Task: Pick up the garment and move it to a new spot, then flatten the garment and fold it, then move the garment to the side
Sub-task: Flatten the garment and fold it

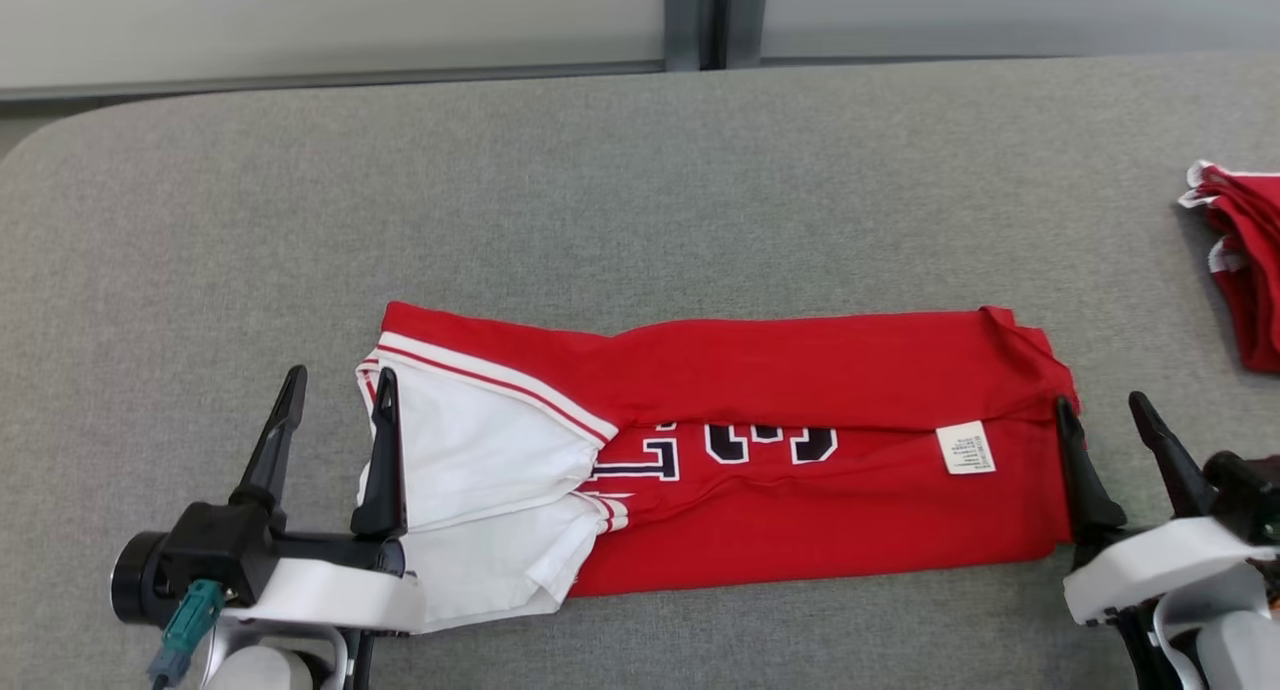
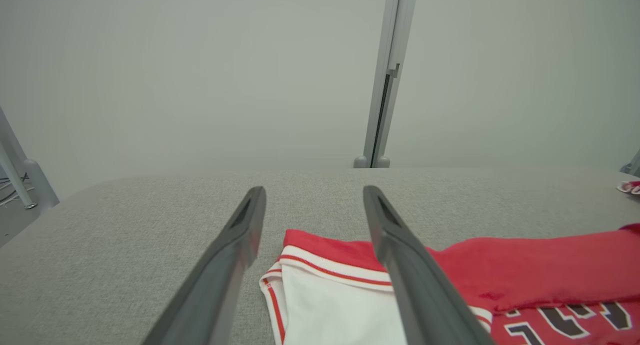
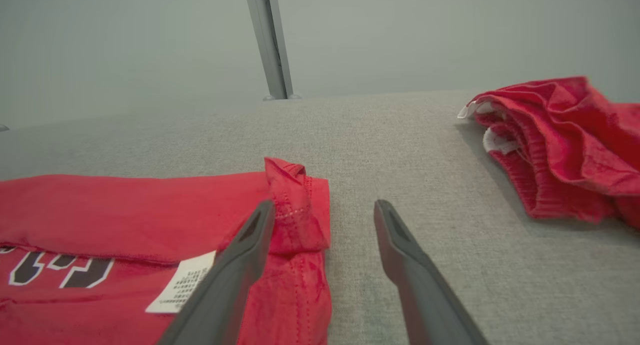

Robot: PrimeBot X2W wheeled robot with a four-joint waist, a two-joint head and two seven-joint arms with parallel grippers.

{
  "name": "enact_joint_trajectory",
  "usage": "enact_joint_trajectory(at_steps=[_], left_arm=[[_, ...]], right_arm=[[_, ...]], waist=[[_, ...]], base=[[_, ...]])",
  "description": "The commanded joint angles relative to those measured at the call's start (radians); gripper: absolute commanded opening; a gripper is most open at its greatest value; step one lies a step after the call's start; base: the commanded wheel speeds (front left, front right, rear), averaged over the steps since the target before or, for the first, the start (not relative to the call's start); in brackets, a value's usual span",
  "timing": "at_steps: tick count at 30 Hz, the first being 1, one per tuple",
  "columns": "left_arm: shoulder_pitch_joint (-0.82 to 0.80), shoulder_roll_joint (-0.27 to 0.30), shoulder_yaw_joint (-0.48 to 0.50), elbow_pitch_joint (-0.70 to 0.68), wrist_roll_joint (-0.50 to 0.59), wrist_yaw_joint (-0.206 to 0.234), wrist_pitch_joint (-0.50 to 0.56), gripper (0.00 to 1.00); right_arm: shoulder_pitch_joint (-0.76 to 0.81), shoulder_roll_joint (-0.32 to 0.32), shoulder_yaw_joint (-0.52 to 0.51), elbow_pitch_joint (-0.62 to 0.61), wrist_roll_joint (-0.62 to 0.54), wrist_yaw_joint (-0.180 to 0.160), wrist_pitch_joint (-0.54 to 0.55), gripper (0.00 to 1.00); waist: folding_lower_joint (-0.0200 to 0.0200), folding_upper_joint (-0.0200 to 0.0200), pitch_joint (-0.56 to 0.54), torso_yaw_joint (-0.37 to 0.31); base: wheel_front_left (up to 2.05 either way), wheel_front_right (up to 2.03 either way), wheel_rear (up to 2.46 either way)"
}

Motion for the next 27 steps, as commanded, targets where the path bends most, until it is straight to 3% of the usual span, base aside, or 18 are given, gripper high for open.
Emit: enact_joint_trajectory(at_steps=[1,10,11,12,14,20,27], left_arm=[[-0.017,0.001,0.002,-0.002,0.007,-0.005,-0.004,1.00],[-0.057,-0.013,0.017,0.012,0.025,-0.030,-0.004,1.00],[-0.058,-0.015,0.019,0.014,0.027,-0.031,-0.004,1.00],[-0.058,-0.016,0.021,0.016,0.028,-0.032,-0.004,1.00],[-0.059,-0.019,0.026,0.018,0.033,-0.039,-0.004,1.00],[-0.069,-0.023,0.046,0.017,0.047,-0.051,-0.004,1.00],[-0.072,-0.034,0.065,0.015,0.061,-0.067,-0.004,1.00]], right_arm=[[-0.015,-0.004,0.005,0.008,0.010,0.000,-0.007,1.00],[-0.119,0.008,0.115,0.245,0.106,0.000,-0.024,1.00],[-0.121,0.013,0.131,0.261,0.119,0.000,-0.029,0.95],[-0.121,0.021,0.147,0.276,0.133,0.000,-0.027,0.49],[-0.120,0.030,0.176,0.297,0.153,0.000,-0.027,0.00],[-0.149,0.017,0.220,0.313,0.210,0.000,-0.063,0.00],[-0.161,-0.042,0.205,0.290,0.250,-0.001,-0.109,0.00]], waist=[[0.0000,-0.0001,0.018,0.013],[0.0000,-0.0001,0.055,0.025],[0.0000,-0.0001,0.057,0.025],[0.0000,-0.0001,0.058,0.025],[0.0000,-0.0001,0.061,0.023],[0.0000,-0.0001,0.070,0.011],[0.0000,-0.0001,0.064,-0.001]], base=[[0.00,0.00,0.00],[0.00,0.00,0.00],[0.00,0.00,0.00],[0.00,0.00,0.00],[0.00,0.00,0.00],[0.00,0.00,0.00],[0.00,0.00,0.00]])
